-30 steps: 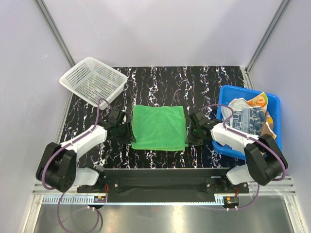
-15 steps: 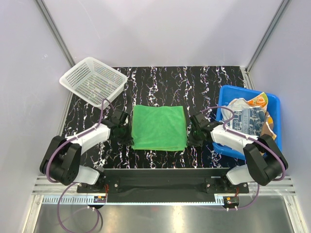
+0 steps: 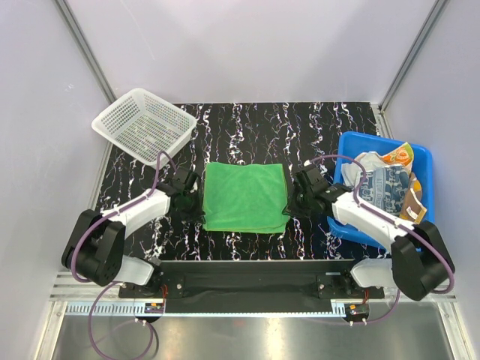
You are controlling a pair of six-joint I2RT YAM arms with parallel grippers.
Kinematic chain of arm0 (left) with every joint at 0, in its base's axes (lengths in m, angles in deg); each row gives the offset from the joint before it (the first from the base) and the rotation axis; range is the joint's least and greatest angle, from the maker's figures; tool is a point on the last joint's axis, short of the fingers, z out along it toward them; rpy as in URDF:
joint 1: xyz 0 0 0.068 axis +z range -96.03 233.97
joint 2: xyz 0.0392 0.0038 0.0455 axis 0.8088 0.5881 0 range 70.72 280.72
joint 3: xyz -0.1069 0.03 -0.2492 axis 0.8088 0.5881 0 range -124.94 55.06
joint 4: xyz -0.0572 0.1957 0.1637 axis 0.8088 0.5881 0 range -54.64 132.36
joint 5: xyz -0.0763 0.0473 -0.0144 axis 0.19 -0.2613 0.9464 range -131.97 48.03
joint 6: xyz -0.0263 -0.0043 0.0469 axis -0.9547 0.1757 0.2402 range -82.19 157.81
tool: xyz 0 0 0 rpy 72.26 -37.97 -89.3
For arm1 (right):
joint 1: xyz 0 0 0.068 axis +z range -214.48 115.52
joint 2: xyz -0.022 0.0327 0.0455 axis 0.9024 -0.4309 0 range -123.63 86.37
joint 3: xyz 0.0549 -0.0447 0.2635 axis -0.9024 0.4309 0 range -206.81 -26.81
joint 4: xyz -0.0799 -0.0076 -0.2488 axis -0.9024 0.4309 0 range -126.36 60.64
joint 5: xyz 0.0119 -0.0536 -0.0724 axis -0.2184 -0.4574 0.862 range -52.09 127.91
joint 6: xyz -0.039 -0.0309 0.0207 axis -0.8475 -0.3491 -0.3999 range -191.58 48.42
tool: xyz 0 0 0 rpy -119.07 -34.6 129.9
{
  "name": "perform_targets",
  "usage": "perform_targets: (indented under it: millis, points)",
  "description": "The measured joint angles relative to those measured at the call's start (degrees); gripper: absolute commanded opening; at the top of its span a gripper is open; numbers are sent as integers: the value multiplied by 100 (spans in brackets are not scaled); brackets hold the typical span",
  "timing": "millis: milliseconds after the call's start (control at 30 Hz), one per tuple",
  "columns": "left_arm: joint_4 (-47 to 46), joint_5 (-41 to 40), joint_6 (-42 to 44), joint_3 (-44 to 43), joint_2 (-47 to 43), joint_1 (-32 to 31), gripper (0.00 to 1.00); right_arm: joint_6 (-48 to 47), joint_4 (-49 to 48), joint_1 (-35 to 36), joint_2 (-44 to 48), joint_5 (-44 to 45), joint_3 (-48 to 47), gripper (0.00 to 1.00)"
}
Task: Fold and stack the towels
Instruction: Fold the towel
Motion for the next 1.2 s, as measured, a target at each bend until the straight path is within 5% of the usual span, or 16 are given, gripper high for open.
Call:
perform_targets:
  millis: [333,467,600,1200]
  points:
    - [9,-17,0,-22,37,0,0,422,-931,262,420,-455,1366,0]
    - [22,-26,0,-22,37,0,0,498,-702,273,667,-175,1370,24]
    - [109,-55,2,-74,37,0,0,531,-411,275,772,199,1060,36]
    - [129,-133,26,-144,37,0,0,863,-533,275,-114,715,901,36]
